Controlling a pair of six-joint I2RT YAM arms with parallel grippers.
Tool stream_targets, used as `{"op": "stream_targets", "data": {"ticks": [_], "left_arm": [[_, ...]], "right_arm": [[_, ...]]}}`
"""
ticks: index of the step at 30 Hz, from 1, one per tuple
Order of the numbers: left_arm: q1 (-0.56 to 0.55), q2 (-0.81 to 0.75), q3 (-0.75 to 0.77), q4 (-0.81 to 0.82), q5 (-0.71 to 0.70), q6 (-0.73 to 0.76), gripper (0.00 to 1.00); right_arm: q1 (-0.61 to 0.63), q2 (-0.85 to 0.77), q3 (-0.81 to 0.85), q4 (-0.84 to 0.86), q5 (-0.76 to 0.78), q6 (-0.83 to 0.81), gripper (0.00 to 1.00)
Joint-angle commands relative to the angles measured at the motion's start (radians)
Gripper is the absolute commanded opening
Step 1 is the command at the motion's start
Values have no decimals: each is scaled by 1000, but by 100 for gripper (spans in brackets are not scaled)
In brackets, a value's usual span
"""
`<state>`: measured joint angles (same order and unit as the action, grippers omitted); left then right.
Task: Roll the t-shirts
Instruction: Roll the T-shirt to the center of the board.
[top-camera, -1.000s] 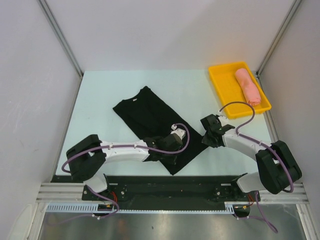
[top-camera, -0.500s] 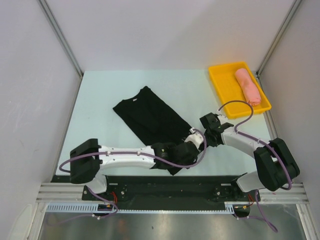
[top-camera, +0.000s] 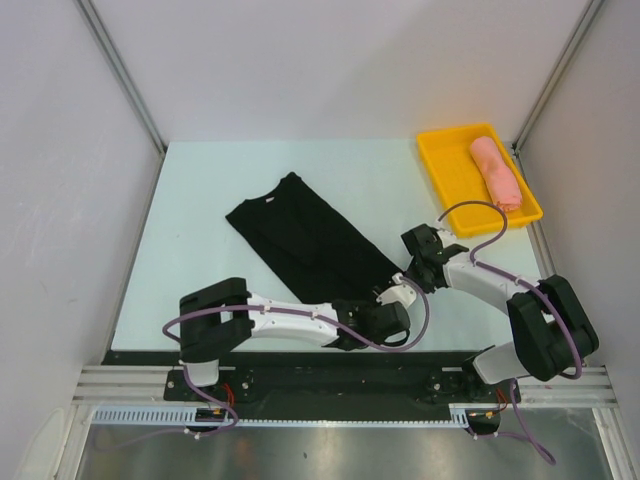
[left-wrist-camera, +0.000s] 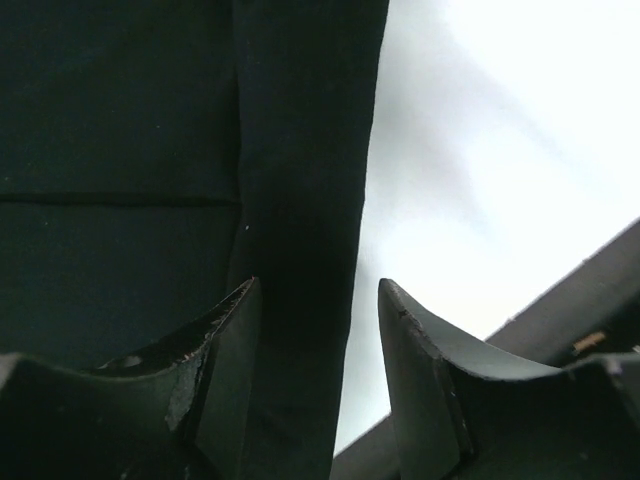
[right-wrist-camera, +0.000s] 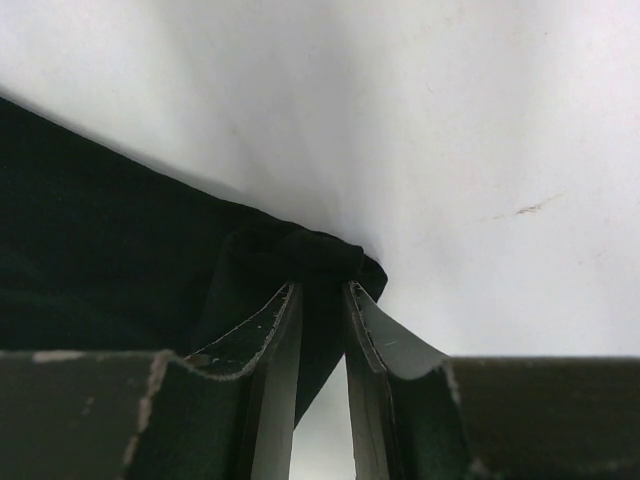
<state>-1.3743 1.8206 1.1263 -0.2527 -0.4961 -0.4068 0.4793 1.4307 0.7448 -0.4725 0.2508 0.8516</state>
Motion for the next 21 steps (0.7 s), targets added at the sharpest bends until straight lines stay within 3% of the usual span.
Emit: {"op": "stream_targets", "data": {"ticks": [1, 7, 9, 10, 11, 14, 18, 21], "left_arm": [[-3, 40, 35, 33, -47, 26, 55], [-3, 77, 23, 36, -47, 26, 54], [-3, 86, 7, 41, -42, 19, 50], [-3, 85, 0, 49, -35, 17, 45], [-2, 79, -13, 61, -24, 14, 40], [26, 42, -65, 115, 62, -6, 20], [73, -41, -137, 225, 197, -20, 7], [113, -90, -183, 328, 373, -62, 4]], "right_arm": [[-7, 13, 14, 11, -8, -5, 28], [-15, 2, 14, 15, -22, -9, 31], [-16, -16, 14, 20, -28, -17, 41], [-16, -26, 14, 23, -33, -22, 47], [-16, -54, 14, 21, -33, -28, 61], [-18, -114, 14, 18, -35, -45, 81], [-33, -246, 13, 2, -47, -49, 87], [-38, -335, -5, -15, -51, -37, 86]]}}
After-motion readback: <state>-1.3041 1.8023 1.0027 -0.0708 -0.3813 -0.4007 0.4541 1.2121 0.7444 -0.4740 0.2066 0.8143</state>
